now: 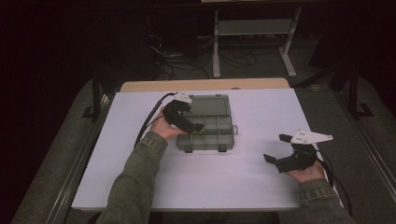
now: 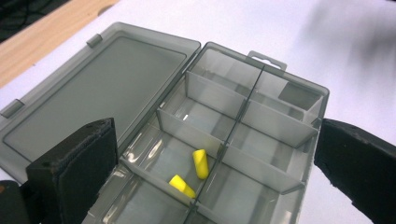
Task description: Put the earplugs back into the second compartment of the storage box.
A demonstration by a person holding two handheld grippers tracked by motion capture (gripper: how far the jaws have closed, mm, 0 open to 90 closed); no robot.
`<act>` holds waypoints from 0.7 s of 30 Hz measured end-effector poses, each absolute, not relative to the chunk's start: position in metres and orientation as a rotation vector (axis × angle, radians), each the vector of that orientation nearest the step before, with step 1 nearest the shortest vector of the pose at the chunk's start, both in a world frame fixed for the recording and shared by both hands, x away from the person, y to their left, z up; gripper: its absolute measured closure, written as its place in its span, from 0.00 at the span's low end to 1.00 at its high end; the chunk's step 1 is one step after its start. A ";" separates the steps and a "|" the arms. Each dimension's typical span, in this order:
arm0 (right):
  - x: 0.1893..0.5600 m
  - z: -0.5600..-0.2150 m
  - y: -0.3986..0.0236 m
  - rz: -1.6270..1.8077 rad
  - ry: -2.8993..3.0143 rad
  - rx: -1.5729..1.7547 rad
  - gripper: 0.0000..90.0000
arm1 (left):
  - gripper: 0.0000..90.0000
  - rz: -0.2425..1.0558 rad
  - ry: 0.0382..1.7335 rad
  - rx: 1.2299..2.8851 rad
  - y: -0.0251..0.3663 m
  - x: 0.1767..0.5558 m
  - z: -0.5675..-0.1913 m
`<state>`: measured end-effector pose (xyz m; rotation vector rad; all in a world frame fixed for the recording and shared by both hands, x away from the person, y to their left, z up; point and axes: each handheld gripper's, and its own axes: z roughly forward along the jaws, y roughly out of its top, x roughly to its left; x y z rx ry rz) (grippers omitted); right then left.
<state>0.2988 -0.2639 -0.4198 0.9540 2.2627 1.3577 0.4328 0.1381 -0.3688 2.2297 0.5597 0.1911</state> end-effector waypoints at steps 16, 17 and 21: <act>0.298 -0.420 -0.264 1.360 2.263 0.953 0.00 | 0.00 0.275 0.548 2.099 0.184 0.399 -0.366; 0.298 -0.420 -0.264 1.360 2.262 0.952 0.00 | 0.00 0.276 0.555 2.088 0.188 0.397 -0.367; 0.298 -0.420 -0.264 1.360 2.263 0.953 0.00 | 0.00 0.293 0.574 2.054 0.202 0.388 -0.372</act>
